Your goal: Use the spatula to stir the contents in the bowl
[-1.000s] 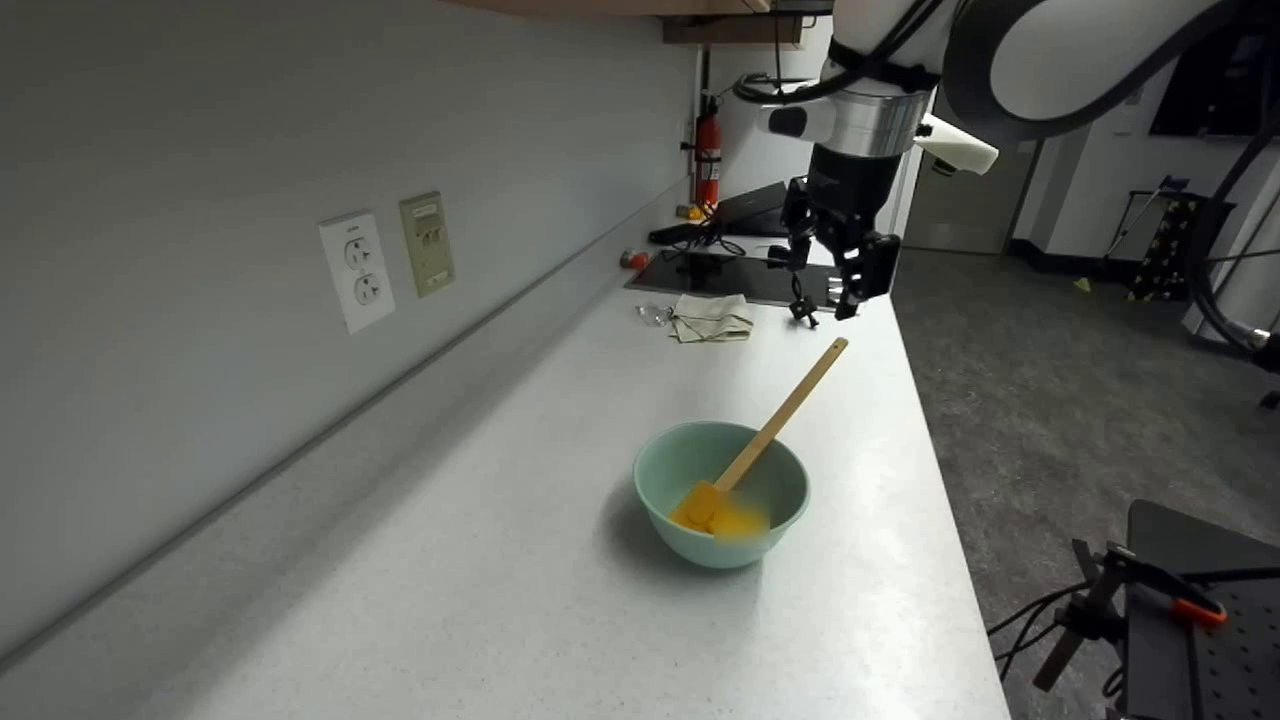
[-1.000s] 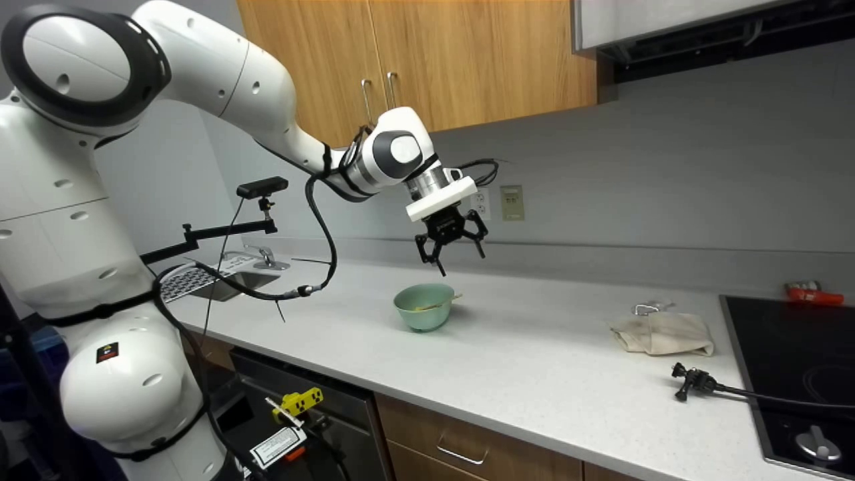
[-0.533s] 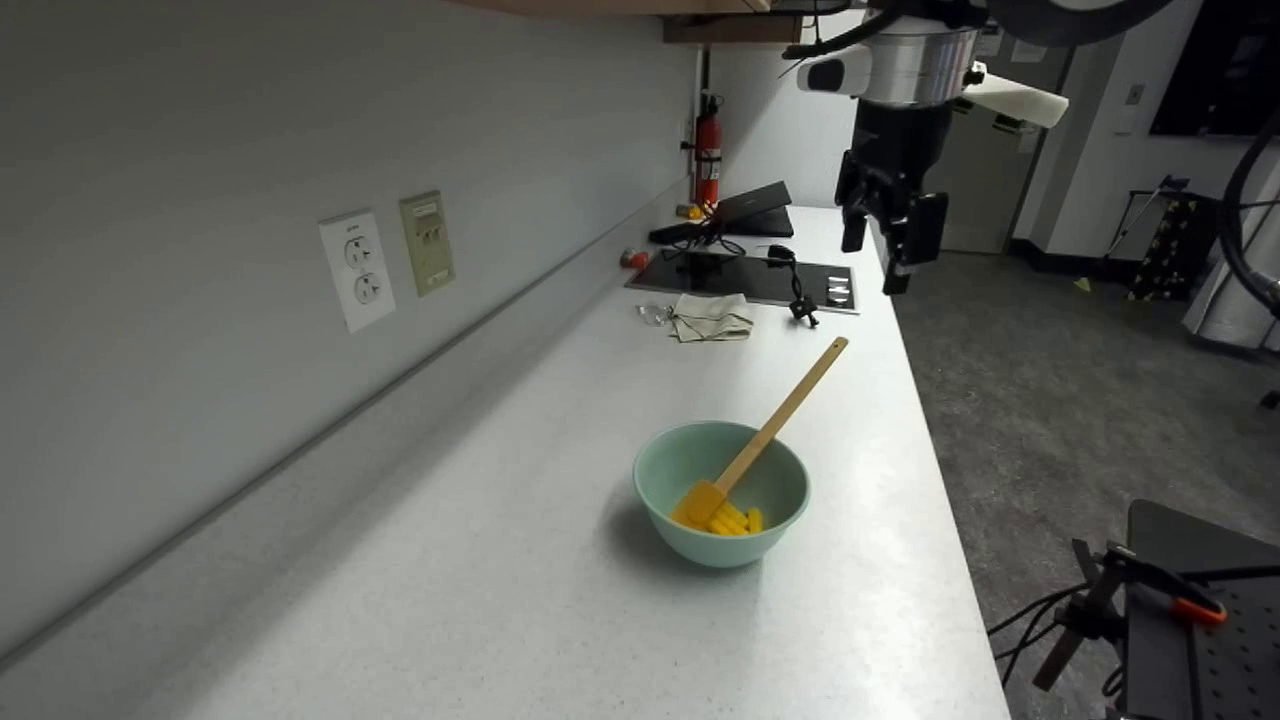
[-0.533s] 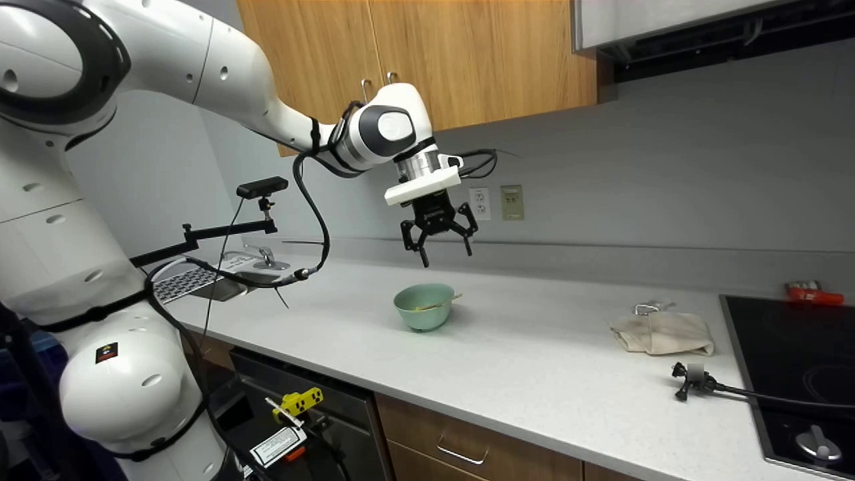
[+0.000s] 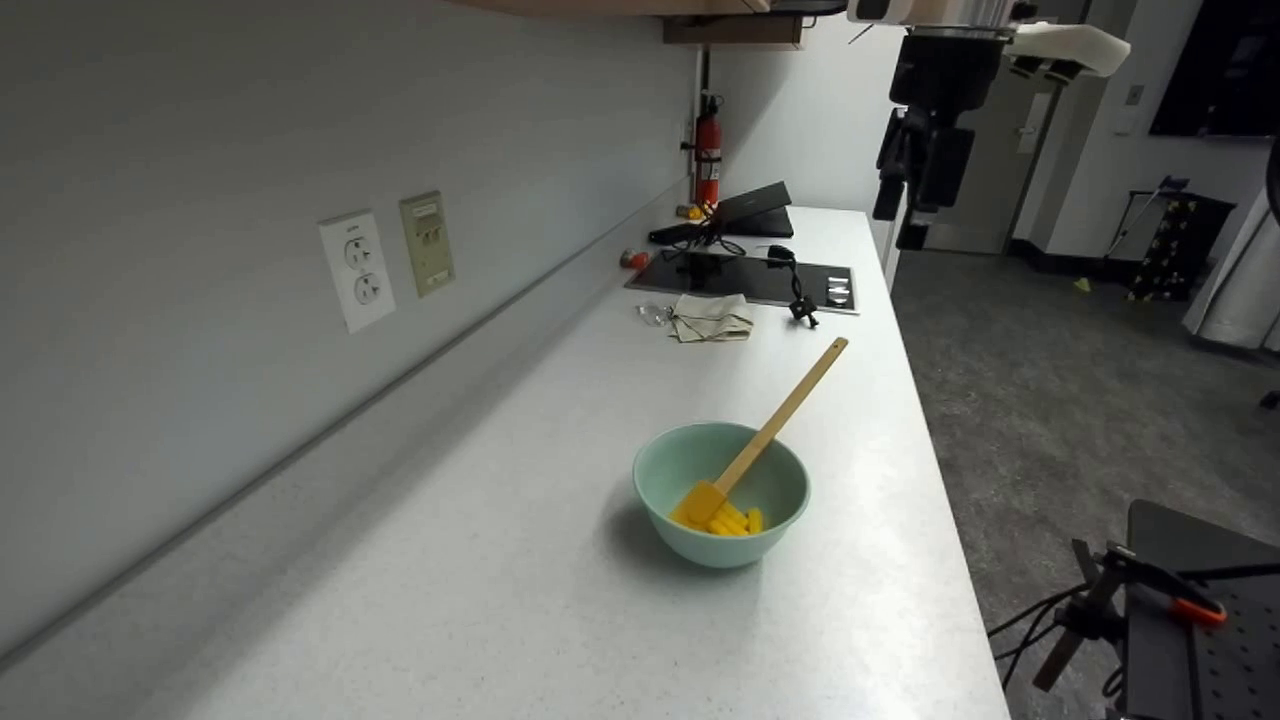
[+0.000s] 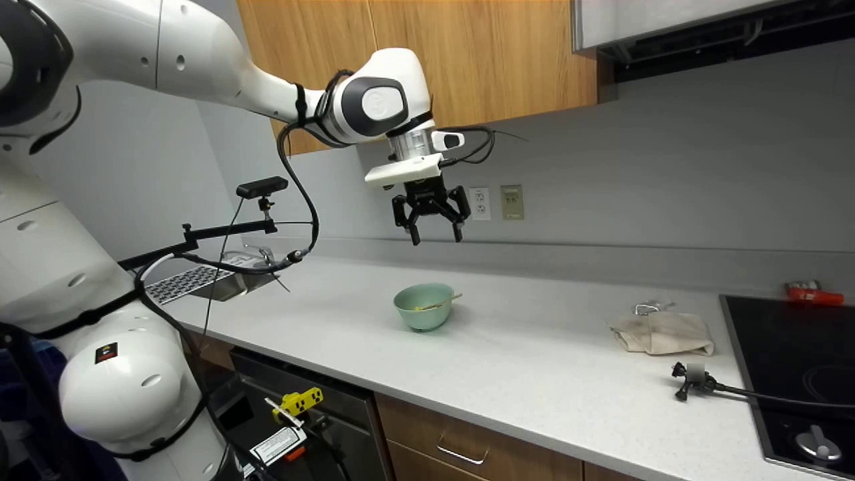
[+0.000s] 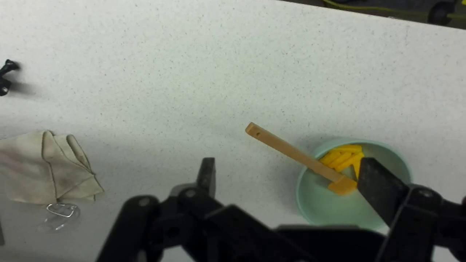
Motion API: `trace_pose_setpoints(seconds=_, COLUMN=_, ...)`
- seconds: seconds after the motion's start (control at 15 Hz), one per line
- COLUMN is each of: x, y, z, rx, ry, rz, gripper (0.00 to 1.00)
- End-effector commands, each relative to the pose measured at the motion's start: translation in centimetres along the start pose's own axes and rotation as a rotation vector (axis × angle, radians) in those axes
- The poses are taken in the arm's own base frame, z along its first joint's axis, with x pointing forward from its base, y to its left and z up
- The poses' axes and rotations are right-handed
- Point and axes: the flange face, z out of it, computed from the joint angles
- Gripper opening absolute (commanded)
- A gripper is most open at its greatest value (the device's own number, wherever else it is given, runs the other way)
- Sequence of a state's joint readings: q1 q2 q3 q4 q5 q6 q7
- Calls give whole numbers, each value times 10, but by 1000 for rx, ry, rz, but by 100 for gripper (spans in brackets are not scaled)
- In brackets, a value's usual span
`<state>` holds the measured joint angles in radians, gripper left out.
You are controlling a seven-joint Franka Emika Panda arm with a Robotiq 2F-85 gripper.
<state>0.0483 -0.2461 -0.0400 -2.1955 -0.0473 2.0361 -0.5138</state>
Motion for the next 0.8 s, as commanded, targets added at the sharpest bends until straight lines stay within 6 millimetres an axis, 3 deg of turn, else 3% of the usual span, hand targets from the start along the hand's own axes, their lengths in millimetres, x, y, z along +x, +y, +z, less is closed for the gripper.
trace_pose_setpoints(seconds=0.0, x=-14, y=10, z=-20, rx=62, ry=85, rz=148, gripper=100)
trace_pose_setpoints(seconds=0.07, x=-15, y=14, z=-24, rx=71, ry=94, rz=173, gripper=100)
trace_pose_setpoints(seconds=0.13, x=-8, y=9, z=-13, rx=45, ry=53, rz=111, gripper=100)
trace_pose_setpoints(seconds=0.73, x=-13, y=15, z=-18, rx=53, ry=70, rz=153, gripper=100)
